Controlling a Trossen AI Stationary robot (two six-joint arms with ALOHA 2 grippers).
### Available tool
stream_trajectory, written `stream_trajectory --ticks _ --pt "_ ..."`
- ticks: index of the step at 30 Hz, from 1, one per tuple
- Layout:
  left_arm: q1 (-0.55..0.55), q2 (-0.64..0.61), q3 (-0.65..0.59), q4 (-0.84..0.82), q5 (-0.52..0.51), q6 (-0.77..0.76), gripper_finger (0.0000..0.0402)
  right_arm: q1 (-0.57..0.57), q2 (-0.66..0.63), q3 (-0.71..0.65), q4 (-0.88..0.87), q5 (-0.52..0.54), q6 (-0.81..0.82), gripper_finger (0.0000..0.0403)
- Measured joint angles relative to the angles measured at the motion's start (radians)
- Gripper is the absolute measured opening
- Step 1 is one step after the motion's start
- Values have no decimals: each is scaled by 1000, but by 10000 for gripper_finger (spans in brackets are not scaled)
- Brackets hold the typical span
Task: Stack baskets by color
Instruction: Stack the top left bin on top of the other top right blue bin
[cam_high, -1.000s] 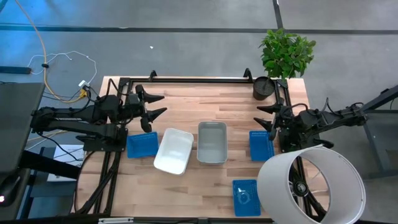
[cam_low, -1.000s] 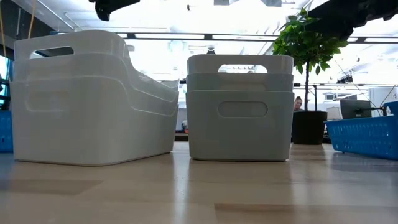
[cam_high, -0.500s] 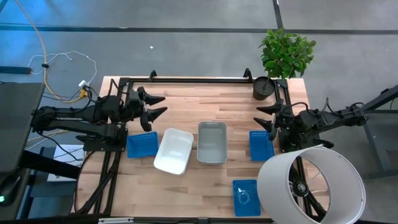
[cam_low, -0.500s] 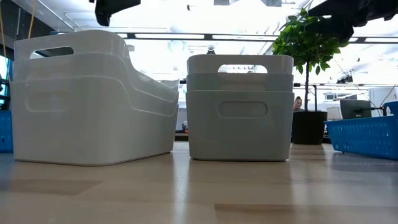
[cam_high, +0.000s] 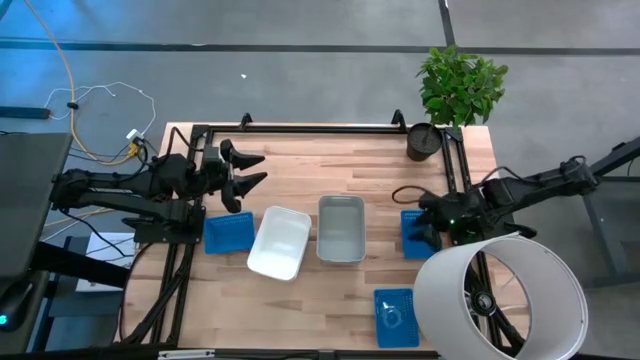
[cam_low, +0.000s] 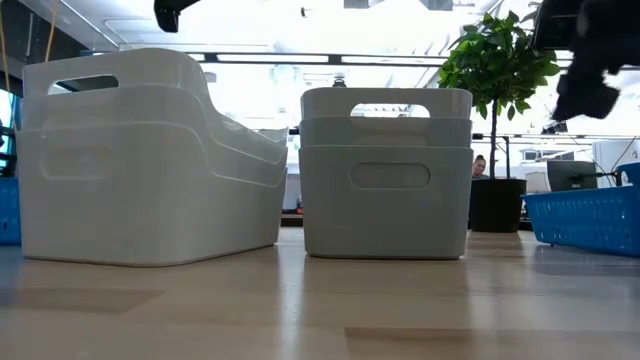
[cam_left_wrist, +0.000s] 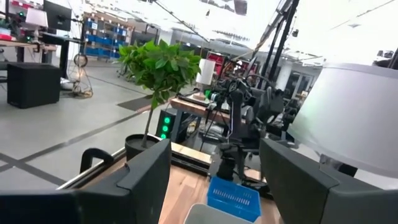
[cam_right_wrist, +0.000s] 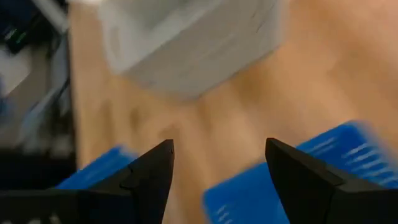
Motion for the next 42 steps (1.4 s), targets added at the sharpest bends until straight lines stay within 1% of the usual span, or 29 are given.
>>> stream_trajectory --ticks 2,3,5,7,9,14,17,18,20,23,26,28,30,33,35,37,38,42 --pt "0 0 0 0 0 1 234 9 33 22 -10 -74 27 240" --pt "0 0 0 0 0 5 234 15 47 33 -34 -91 38 240" --pt "0 0 0 -1 0 20 234 25 72 54 -121 -91 68 240" --pt "0 0 0 -1 0 26 234 32 87 72 -212 -56 116 240" --pt "0 0 0 -1 0 27 234 37 91 77 -250 -11 155 240" --pt "0 0 0 -1 0 27 234 38 89 77 -241 72 165 240" --pt "0 0 5 -21 3 10 234 38 89 77 -230 92 140 240" --pt "0 0 21 -72 0 -7 234 38 89 77 -230 92 126 240" --pt "0 5 88 -256 -6 -18 231 38 89 77 -233 93 105 240" --pt "0 53 223 -621 -8 5 225 38 89 77 -236 111 78 240" --pt "0 118 318 -963 -1 -11 221 38 89 77 -238 128 44 240" --pt "1 155 341 -1156 45 -28 218 38 89 77 -238 146 32 240" --pt "1 190 335 -1324 109 -46 215 38 89 77 -238 163 31 240" --pt "-3 247 299 -1442 179 -76 208 38 89 77 -239 177 30 240" --pt "-8 281 266 -1460 185 -92 203 38 89 77 -239 188 25 240" --pt "-9 318 226 -1443 185 -104 197 38 89 77 -239 191 11 240" --pt "-9 339 205 -1441 176 -104 194 38 89 77 -239 192 7 240" --pt "-5 439 137 -1433 56 -129 183 38 88 77 -239 214 4 240"
